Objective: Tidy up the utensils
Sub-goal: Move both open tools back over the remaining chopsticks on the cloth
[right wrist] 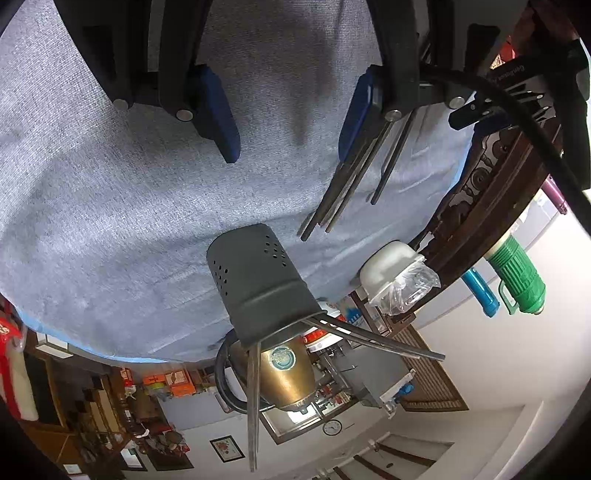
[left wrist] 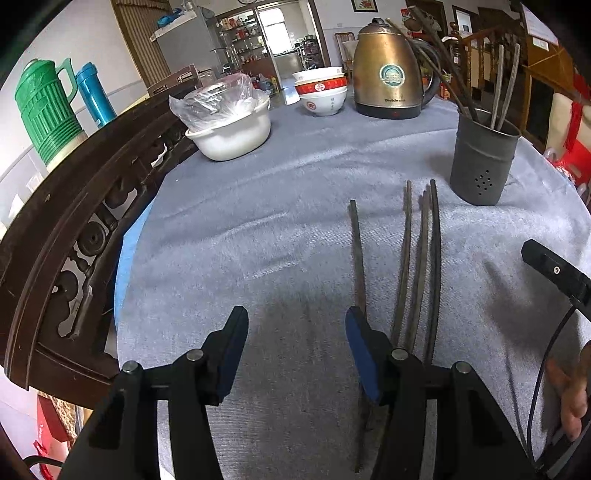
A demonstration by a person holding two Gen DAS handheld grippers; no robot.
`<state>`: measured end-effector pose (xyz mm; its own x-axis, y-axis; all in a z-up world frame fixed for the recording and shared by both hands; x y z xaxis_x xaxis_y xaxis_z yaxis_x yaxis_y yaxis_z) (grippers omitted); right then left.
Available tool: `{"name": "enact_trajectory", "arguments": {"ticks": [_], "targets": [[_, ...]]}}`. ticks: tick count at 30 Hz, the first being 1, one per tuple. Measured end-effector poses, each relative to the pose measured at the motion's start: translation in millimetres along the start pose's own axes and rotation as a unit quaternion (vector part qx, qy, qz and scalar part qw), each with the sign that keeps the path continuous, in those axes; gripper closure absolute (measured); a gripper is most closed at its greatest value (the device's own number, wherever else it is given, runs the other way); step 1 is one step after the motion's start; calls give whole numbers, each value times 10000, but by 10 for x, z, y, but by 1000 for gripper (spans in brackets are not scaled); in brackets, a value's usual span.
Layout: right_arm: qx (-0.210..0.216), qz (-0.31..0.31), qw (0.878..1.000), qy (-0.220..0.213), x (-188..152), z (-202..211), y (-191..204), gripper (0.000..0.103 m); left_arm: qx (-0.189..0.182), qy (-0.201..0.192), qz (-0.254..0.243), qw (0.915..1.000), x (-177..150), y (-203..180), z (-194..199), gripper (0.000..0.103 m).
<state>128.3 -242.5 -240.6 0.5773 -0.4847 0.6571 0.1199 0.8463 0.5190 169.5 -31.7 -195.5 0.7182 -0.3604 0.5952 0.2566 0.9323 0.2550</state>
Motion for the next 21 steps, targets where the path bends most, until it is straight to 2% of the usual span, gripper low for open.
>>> {"name": "enact_trajectory", "arguments": {"ticks": [21], "targets": [[91, -258, 9996, -40, 12, 13, -94, 44, -14, -12, -83, 10000, -21, -111, -8, 46]]}}
Point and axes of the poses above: each gripper's, at about its wrist camera, not at the fingertips, and z roughly against the way its jaws point, y to its left, x to its top, the point moved 2 cm from there along -z, roughly the way its jaws point, and after that the axes turned 3 degrees about x, right-handed, at the moved point
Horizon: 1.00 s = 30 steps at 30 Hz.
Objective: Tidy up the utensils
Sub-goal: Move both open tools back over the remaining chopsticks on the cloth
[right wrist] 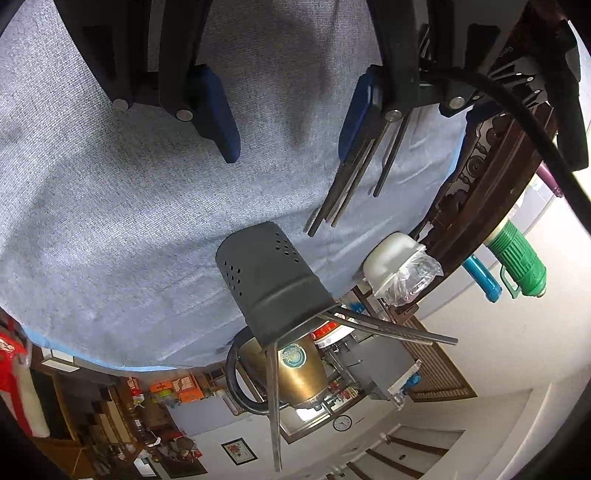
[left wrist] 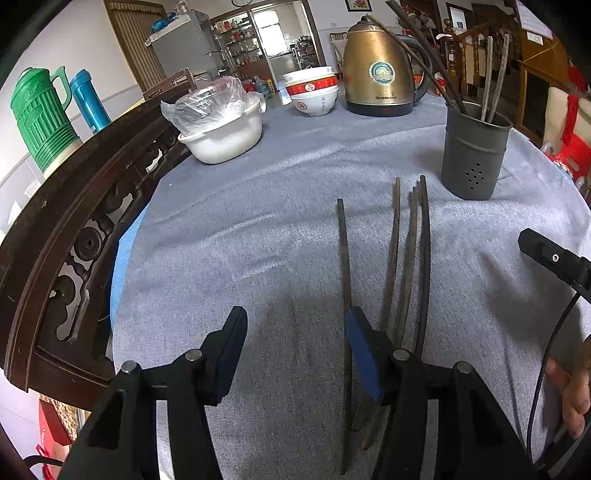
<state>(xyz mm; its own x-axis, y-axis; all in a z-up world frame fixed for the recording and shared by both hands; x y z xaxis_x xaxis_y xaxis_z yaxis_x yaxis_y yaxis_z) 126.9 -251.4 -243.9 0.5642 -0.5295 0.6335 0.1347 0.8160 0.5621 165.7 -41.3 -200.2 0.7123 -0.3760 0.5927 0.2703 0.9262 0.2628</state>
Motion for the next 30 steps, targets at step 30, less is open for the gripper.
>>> {"name": "enact_trajectory", "arguments": {"ticks": [30], "targets": [[-70, -115, 9999, 61, -4, -20, -39, 44, -8, 146, 159, 9998, -41, 109, -146, 46]]}}
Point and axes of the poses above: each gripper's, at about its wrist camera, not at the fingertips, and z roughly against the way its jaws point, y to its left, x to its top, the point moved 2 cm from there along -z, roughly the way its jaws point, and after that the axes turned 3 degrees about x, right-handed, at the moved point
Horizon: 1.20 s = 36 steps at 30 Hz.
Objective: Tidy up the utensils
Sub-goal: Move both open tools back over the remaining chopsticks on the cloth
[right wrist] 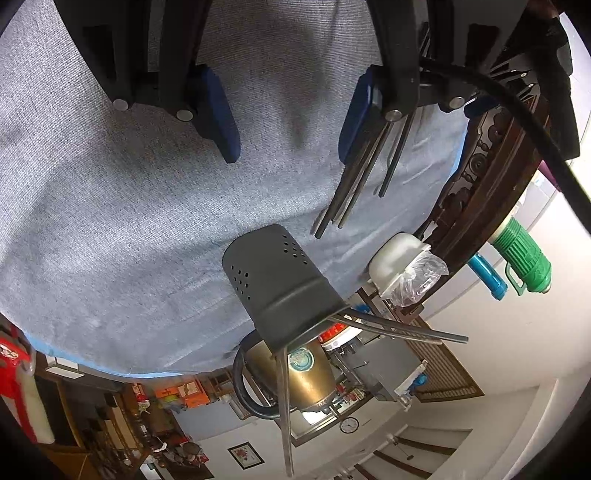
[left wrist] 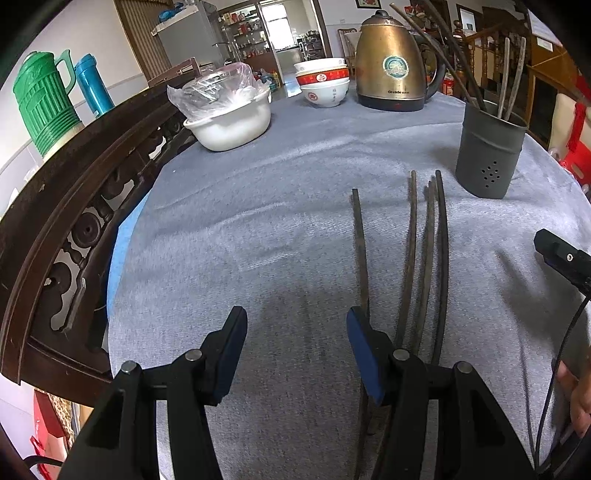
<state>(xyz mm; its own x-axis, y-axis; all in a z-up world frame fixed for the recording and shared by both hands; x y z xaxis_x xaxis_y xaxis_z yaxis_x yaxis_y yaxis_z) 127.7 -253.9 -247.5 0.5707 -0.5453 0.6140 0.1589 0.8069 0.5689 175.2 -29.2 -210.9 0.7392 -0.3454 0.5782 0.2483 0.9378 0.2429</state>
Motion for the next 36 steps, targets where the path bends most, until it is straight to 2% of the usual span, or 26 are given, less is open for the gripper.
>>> {"name": "enact_trajectory", "arguments": {"ticks": [5, 12, 19, 22, 29, 31, 33, 34, 35, 36], "targets": [[2, -8, 10000, 11, -1, -1, -4, 44, -109, 104, 30, 9999, 15, 23, -71, 46], [1, -70, 10000, 19, 1, -13, -17, 44, -661, 206, 170, 9975, 160, 30, -146, 46], [54, -134, 9999, 23, 7, -6, -40, 44, -768, 356, 52, 9964, 381, -70, -351, 46], [75, -132, 9999, 28, 11, -9, -46, 44, -1071, 601, 243, 9921, 563, -38, -505, 46], [121, -235, 9996, 33, 20, -12, -84, 44, -1463, 1183, 510, 9808, 869, -8, -775, 47], [137, -247, 9996, 36, 21, -17, -83, 44, -1541, 1242, 560, 9786, 925, -5, -807, 47], [139, -241, 9996, 43, 22, -17, -81, 44, -1580, 1400, 538, 9760, 986, -38, -873, 52], [144, -242, 9996, 43, 22, -17, -82, 44, -1589, 1496, 558, 9743, 1006, -52, -906, 61], [147, -246, 9996, 42, 23, -19, -88, 44, -1631, 1608, 575, 9717, 1014, -69, -939, 65], [149, -255, 9996, 45, 24, -22, -92, 44, -1674, 1715, 576, 9691, 1016, -91, -966, 65]]}}
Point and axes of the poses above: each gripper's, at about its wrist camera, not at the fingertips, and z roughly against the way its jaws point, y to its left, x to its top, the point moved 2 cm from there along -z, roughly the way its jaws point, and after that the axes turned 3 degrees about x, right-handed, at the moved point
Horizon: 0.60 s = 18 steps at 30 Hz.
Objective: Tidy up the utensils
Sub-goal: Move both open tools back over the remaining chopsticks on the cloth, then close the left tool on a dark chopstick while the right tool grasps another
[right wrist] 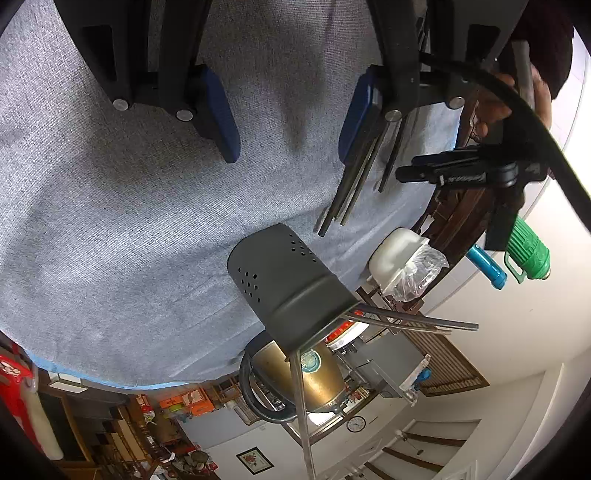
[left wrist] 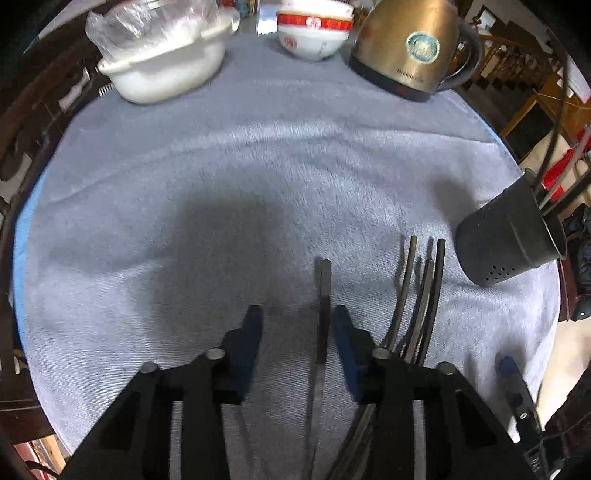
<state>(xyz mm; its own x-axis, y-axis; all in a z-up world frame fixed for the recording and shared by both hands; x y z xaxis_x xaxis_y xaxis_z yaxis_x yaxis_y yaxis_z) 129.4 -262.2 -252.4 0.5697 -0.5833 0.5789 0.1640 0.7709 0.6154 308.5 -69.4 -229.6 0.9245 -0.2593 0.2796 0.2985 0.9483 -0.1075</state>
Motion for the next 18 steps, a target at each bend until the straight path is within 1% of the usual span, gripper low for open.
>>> {"name": "enact_trajectory", "arguments": {"ticks": [2, 4, 7, 13, 15, 18], "targets": [[1, -23, 10000, 4, 4, -5, -9, 44, -19, 121, 36, 9999, 4, -22, -33, 69], [2, -48, 10000, 5, 7, -9, -17, 44, -26, 190, 37, 9998, -8, -41, -56, 70], [5, -66, 10000, 14, 12, -19, -25, 44, -40, 297, 102, 9995, 1, -51, -123, 77], [-32, -98, 9999, 31, 17, -28, -39, 44, -207, 262, 219, 9992, 17, -30, -142, 96], [-78, -124, 9999, 48, 16, -35, -47, 44, -288, 232, 300, 9989, 2, 8, -130, 96], [-224, -85, 9996, 128, 20, -59, -21, 44, -288, 124, 373, 9988, -57, 78, -63, 97]]}}
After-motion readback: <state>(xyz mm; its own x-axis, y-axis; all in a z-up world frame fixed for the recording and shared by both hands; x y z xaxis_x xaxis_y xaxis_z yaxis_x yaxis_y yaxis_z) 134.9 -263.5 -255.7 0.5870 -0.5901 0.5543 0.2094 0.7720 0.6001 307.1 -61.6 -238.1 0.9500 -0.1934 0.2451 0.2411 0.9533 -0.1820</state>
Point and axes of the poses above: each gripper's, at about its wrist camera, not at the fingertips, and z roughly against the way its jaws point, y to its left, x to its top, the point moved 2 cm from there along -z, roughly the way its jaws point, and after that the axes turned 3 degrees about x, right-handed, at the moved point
